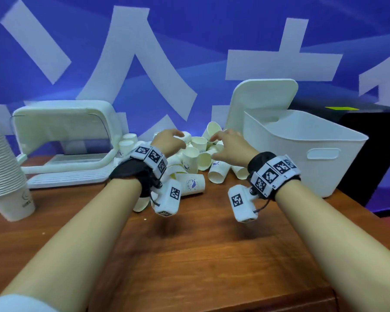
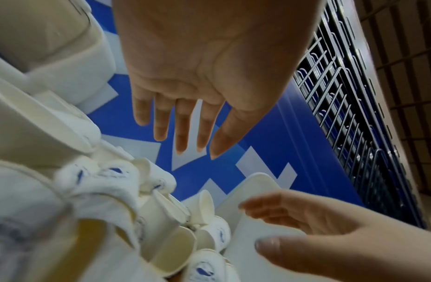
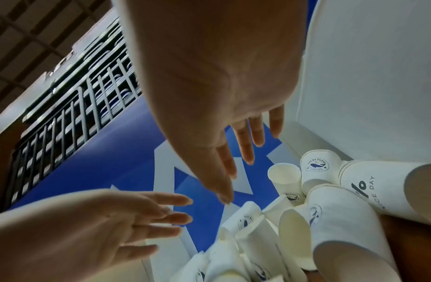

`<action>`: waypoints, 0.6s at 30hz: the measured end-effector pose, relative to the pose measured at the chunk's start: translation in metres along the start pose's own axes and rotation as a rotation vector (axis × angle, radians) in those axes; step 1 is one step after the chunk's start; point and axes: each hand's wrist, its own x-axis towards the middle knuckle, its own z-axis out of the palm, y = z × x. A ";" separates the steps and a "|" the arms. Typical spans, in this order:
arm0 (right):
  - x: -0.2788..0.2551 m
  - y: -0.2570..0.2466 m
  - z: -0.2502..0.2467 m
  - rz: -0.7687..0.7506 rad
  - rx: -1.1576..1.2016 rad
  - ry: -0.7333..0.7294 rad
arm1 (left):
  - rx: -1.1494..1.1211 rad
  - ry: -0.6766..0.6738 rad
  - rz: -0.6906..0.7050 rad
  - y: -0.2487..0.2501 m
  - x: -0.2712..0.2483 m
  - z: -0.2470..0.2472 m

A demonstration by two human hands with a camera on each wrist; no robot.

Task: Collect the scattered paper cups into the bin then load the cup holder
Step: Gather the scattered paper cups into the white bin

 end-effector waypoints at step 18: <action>0.009 -0.025 0.077 -0.048 -0.238 -0.453 | 0.990 -0.117 0.088 -0.054 0.000 0.011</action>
